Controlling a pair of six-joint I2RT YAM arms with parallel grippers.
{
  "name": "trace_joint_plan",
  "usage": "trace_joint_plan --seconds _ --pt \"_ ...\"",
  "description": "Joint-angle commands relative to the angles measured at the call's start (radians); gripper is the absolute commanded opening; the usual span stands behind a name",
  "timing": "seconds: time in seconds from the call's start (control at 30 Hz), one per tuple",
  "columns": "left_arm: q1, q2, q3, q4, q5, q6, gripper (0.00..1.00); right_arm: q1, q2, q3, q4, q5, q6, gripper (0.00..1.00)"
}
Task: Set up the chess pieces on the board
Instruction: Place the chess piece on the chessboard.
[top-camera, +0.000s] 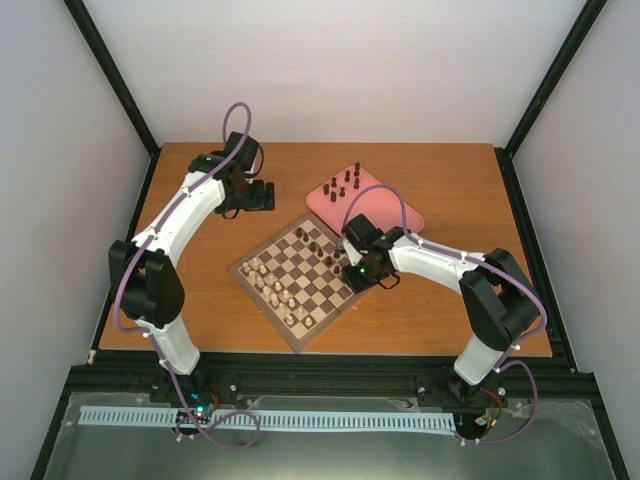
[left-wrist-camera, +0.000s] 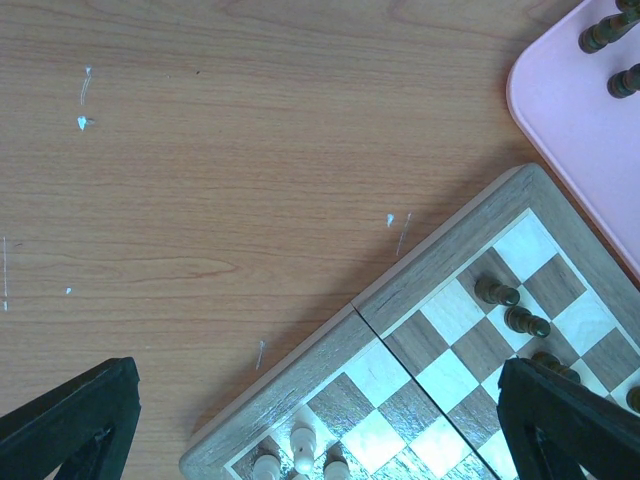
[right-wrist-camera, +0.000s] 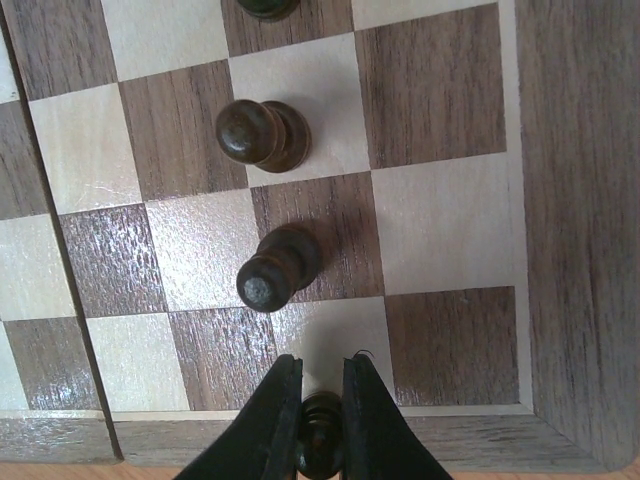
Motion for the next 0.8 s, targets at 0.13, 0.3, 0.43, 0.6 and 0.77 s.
trace_joint_plan --seconds 0.13,0.3,0.43,0.6,0.77 --pt "0.004 -0.017 0.008 0.006 -0.006 -0.004 1.00 0.007 0.012 0.030 0.018 0.004 -0.014 0.06" --pt "0.004 -0.014 0.008 0.006 -0.003 -0.002 1.00 0.007 0.018 0.035 0.025 0.015 -0.012 0.08" --pt "0.004 -0.015 0.008 0.005 -0.003 -0.002 1.00 0.007 0.030 0.043 0.025 0.018 -0.016 0.09" --pt "0.004 -0.013 0.013 0.004 -0.003 -0.001 1.00 0.007 0.038 0.050 0.021 0.023 -0.020 0.13" --pt "0.004 -0.012 0.011 0.003 -0.003 -0.002 1.00 0.007 0.040 0.051 0.023 0.026 -0.020 0.19"
